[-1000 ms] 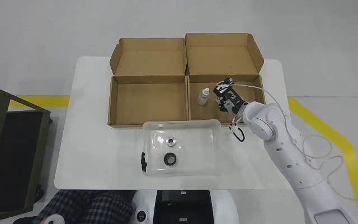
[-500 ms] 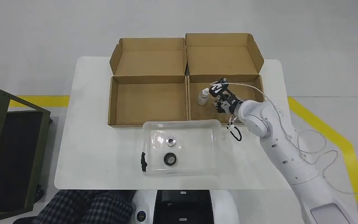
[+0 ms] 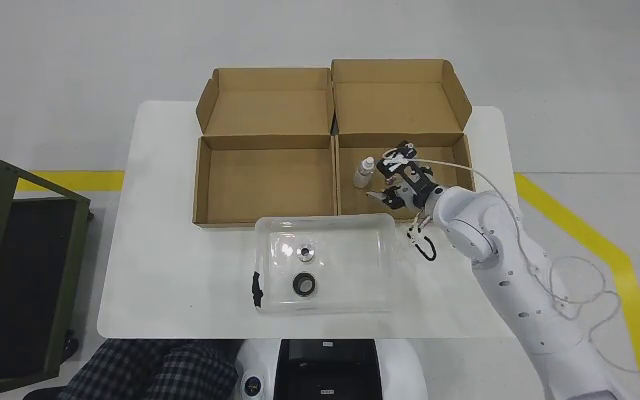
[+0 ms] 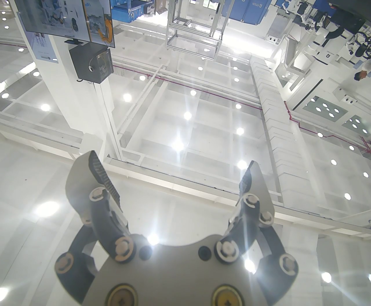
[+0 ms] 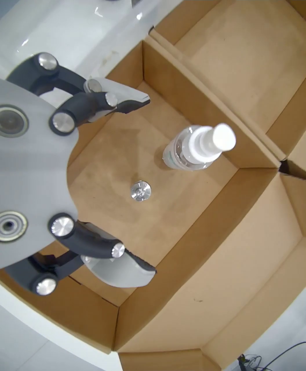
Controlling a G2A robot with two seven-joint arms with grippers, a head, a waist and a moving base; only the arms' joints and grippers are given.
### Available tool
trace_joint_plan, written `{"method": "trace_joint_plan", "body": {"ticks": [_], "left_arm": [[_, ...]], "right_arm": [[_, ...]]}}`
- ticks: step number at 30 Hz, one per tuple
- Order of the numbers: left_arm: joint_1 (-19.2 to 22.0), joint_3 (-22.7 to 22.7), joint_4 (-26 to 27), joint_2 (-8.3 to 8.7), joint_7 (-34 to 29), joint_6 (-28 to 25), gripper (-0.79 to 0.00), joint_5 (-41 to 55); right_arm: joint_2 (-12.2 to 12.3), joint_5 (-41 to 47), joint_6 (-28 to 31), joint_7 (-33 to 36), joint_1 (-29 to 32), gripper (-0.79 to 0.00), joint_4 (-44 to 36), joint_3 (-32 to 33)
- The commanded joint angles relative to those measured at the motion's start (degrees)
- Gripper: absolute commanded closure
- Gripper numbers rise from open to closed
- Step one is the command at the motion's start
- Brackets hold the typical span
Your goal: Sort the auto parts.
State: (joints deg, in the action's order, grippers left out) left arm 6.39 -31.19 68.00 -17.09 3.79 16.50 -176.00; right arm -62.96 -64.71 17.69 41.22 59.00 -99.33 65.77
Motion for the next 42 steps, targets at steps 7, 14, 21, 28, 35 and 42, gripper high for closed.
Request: {"method": "trace_joint_plan", "body": {"ticks": [7,14,21,28,35,42], "left_arm": [[0.0,0.0,0.0,0.00,0.0,0.0,-0.785,0.0],[0.0,0.0,0.0,0.00,0.0,0.0,-0.785,0.0],[0.0,0.0,0.0,0.00,0.0,0.0,-0.785,0.0],[0.0,0.0,0.0,0.00,0.0,0.0,-0.785,0.0],[0.0,0.0,0.0,0.00,0.0,0.0,-0.785,0.0],[0.0,0.0,0.0,0.00,0.0,0.0,-0.785,0.0]], "right_arm": [[1.7,2.2,9.7,-3.4,9.1,-0.785,-10.3,6.7],[2.6,4.5,20.4,-2.3,12.0,-0.785,-14.3,7.2],[2.9,2.2,23.1,2.4,14.4,-0.785,-20.8,2.5],[2.5,2.9,22.2,6.7,12.0,-0.785,-22.4,-2.9],[2.1,3.9,19.6,7.4,9.8,-0.785,-21.7,-6.0],[2.0,4.0,19.5,6.1,9.7,-0.785,-21.4,-5.9]]}}
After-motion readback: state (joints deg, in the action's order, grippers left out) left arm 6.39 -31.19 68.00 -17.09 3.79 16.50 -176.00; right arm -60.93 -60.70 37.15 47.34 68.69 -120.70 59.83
